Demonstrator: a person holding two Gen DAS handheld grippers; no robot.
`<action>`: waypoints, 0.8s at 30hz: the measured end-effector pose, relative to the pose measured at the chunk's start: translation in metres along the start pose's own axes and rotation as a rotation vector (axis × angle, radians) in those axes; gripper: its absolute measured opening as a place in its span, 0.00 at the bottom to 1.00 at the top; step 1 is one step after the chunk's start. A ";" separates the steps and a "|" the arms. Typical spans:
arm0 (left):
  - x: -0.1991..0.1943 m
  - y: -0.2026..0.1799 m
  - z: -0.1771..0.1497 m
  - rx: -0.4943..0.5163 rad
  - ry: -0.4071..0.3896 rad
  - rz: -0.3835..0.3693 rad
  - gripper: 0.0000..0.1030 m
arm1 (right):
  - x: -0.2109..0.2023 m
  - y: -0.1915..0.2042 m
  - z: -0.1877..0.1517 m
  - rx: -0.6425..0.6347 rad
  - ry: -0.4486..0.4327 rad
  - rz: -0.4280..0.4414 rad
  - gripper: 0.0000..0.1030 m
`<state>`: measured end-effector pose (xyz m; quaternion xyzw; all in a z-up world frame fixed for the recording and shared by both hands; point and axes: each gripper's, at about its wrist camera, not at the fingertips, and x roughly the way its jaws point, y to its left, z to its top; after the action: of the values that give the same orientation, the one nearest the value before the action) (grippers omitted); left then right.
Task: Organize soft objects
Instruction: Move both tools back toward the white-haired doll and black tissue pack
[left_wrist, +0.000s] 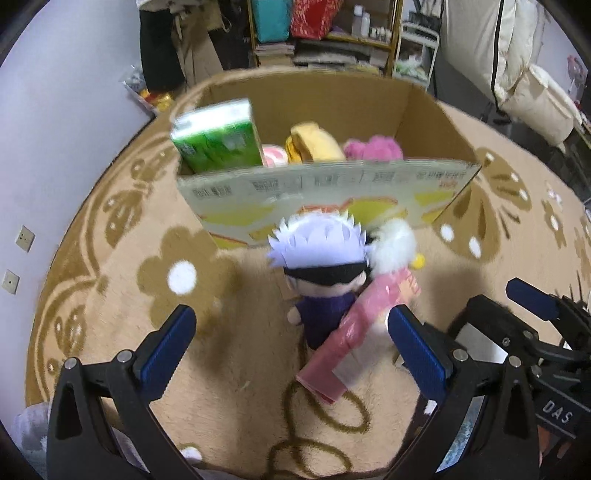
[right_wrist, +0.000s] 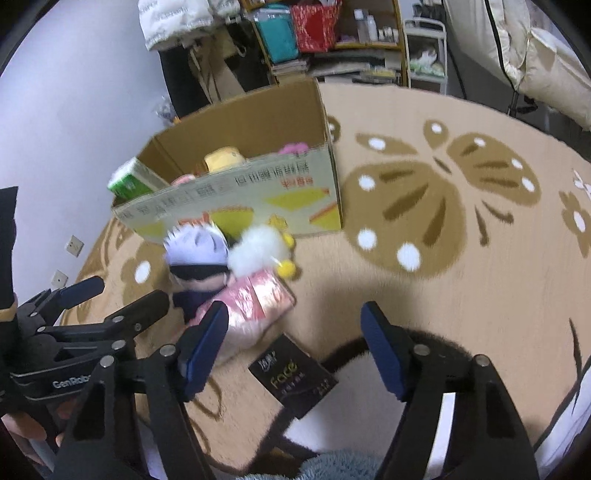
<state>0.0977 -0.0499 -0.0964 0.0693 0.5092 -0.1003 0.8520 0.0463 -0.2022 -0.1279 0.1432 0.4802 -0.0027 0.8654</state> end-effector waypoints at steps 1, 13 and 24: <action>0.005 -0.002 -0.001 0.004 0.014 0.002 0.99 | 0.002 -0.001 -0.001 0.002 0.008 -0.001 0.76; 0.038 -0.009 -0.008 0.048 0.126 -0.004 0.99 | 0.017 0.002 -0.013 -0.013 0.090 -0.005 0.76; 0.057 -0.020 -0.022 0.135 0.203 0.019 0.99 | 0.031 -0.014 -0.013 0.073 0.150 0.015 0.76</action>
<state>0.1005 -0.0704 -0.1574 0.1410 0.5841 -0.1186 0.7905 0.0503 -0.2079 -0.1630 0.1783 0.5423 -0.0028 0.8211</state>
